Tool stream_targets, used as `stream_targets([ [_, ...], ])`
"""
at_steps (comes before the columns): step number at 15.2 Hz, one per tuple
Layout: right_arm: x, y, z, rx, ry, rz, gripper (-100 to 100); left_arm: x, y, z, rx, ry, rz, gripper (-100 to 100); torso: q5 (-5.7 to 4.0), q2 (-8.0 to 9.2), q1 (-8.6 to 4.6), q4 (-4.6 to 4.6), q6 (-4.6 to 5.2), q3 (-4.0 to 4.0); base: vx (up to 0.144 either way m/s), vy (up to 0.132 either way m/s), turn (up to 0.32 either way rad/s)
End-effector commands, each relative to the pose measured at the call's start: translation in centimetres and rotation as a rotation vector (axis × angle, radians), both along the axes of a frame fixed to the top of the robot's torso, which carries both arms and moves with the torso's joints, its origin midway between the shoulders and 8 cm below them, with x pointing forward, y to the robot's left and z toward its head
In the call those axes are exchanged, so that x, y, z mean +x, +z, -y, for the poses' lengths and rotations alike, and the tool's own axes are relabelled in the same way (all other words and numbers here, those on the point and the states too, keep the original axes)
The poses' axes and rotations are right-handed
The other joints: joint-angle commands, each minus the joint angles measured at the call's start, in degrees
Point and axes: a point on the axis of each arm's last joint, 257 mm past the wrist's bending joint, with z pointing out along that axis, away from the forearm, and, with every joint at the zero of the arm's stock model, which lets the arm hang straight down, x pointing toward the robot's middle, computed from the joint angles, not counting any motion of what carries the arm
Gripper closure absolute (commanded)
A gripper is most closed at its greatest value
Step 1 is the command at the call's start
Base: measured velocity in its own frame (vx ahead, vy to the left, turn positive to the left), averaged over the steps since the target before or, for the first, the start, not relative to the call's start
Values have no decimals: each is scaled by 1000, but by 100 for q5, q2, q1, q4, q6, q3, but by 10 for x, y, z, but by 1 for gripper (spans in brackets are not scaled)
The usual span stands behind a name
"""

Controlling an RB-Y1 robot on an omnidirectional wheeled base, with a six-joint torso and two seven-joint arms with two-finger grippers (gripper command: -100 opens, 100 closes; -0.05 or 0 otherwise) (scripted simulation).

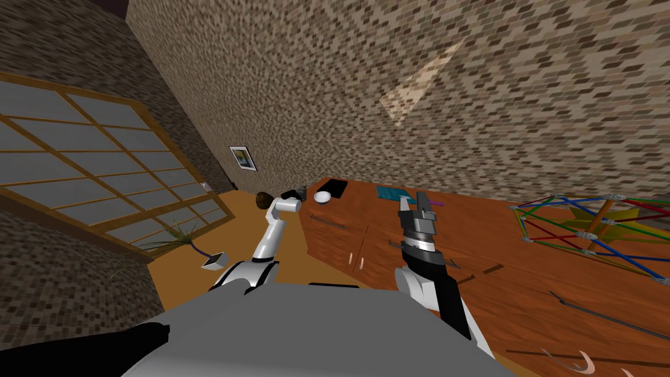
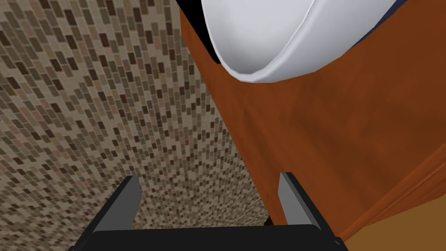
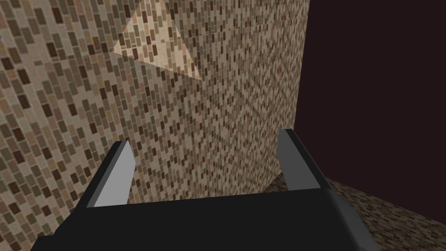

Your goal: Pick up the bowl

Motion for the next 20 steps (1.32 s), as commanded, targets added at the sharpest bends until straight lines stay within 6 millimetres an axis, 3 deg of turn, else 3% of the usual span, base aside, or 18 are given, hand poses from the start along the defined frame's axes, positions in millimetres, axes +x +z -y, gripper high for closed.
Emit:
stream_targets([
  [1, 0, 0, 0, 0, 0, 0, 0, 4, 0, 4, -8, -2, -36, -100, 0, 0, 0, 0, 0, 0, -15, -26, 21],
  [11, 0, 0, 0, 0, 0, 0, 0, 6, -15, 16, -29, -1, -199, -100, 0, -1, -1, -1, -1, -1, -9, -19, 10],
  [12, 0, 0, 0, 0, 0, 0, 0, 12, -9, 24, -38, -9, -216, -100, 1, -1, 2, -1, -1, -1, -9, -20, 16],
  [15, 0, 0, 0, 0, 0, 0, 0, 6, -18, 23, -38, -4, -262, -100, 0, 0, -1, 0, -1, 0, -9, -20, 9],
  [20, 0, 0, 0, 0, 0, 0, 0, 7, -14, 39, -53, -16, -348, -100, 1, -2, 2, -1, -1, -1, -6, -19, 12],
])
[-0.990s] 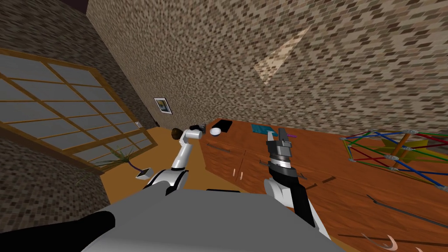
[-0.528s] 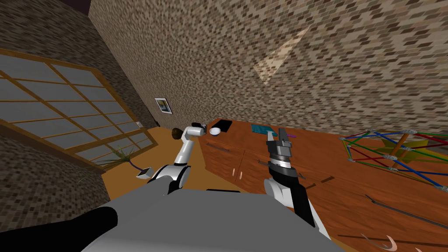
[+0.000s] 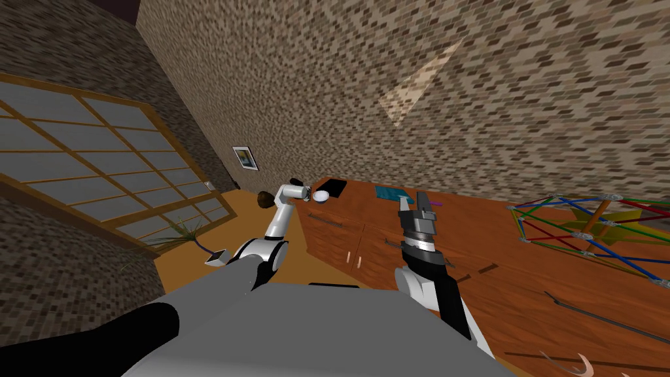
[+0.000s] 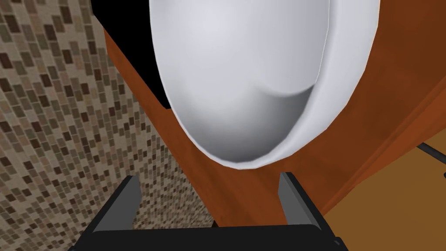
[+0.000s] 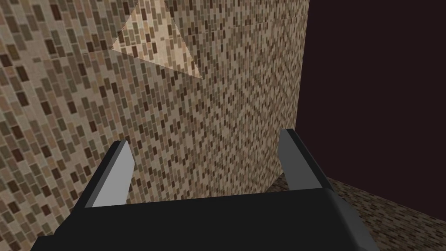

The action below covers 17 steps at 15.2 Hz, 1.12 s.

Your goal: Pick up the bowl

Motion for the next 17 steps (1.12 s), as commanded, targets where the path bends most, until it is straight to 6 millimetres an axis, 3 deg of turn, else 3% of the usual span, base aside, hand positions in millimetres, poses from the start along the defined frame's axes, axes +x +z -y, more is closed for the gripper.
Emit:
stream_targets([
  [1, 0, 0, 0, 0, 0, 0, 0, -2, -1, 6, -5, -3, -41, -100, 0, 0, 0, 0, 0, 0, -5, -25, 16],
  [17, 0, 0, 0, 0, 0, 0, 0, -29, -5, 41, -22, -28, -314, -100, 0, -4, 0, -2, -1, -2, 1, -19, 8],
])
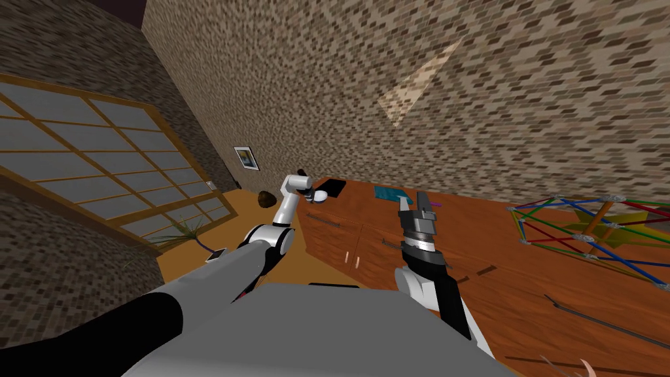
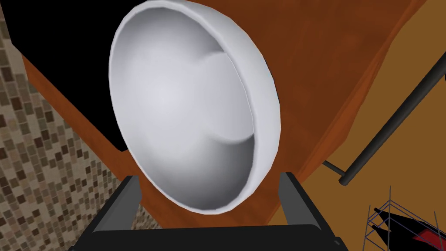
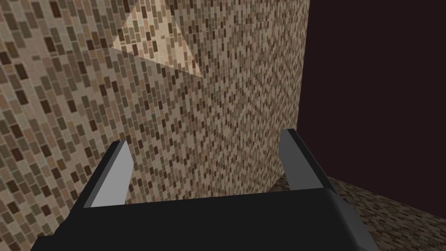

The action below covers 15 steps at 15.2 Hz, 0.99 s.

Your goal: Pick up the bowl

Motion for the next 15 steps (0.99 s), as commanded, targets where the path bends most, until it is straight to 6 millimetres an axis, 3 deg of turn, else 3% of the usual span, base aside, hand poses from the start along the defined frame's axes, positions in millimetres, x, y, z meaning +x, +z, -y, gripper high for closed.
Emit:
stream_targets([
  [1, 0, 0, 0, 0, 0, 0, 0, -7, -3, 4, 0, -3, -49, -100, 0, 0, 0, 0, 0, 0, 8, -20, 8],
  [15, 0, 0, 0, 0, 0, 0, 0, -46, -4, 29, 5, -28, -277, -100, 1, -3, 3, -2, -1, -2, 13, -16, 5],
])
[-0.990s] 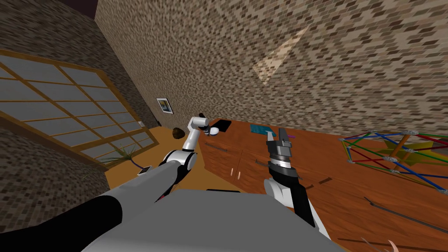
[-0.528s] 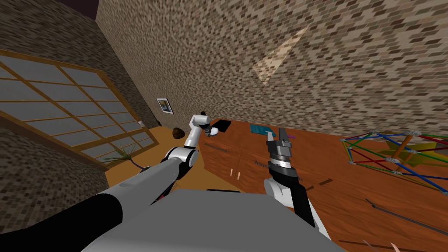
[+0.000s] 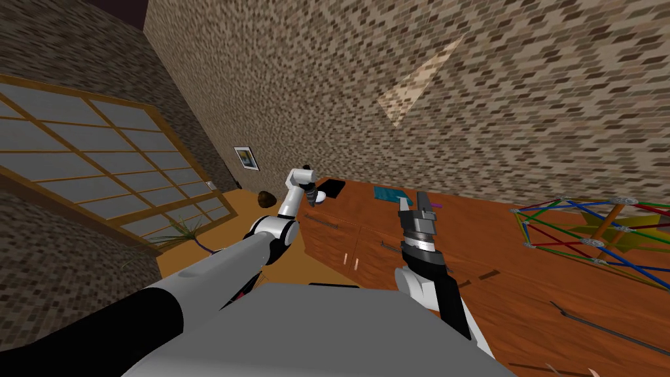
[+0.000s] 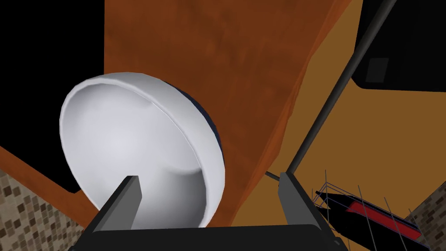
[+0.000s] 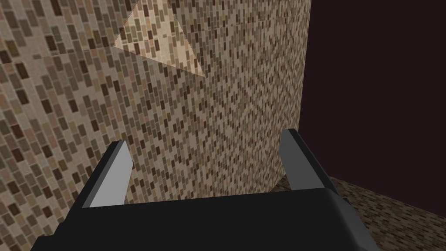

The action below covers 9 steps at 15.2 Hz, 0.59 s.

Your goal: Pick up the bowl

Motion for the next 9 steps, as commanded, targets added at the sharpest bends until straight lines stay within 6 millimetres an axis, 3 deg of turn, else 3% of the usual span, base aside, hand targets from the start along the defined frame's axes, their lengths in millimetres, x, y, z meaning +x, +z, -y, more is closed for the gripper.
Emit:
stream_targets([
  [1, 0, 0, 0, 0, 0, 0, 0, 0, 0, 0, 0, 0, 0, -100, 0, 0, 0, 0, 0, 0, 9, -8, 1],
  [5, 0, 0, 0, 0, 0, 0, 0, 5, -22, -5, -1, 13, -4, -100, 3, 2, 10, -1, 0, 0, 8, 6, -46],
  [6, 0, 0, 0, 0, 0, 0, 0, 2, -17, -3, 0, 10, -7, -100, 3, 2, 11, -1, 0, 0, 5, 5, -14],
  [7, 0, 0, 0, 0, 0, 0, 0, 3, -18, -3, 0, 10, -5, 100, 3, 2, 10, 0, -1, 1, 0, 0, 0],
  [9, 0, 0, 0, 0, 0, 0, 0, 3, -18, -3, 0, 10, -5, 100, 2, 5, 9, 1, -1, 2, 0, 0, 0],
])
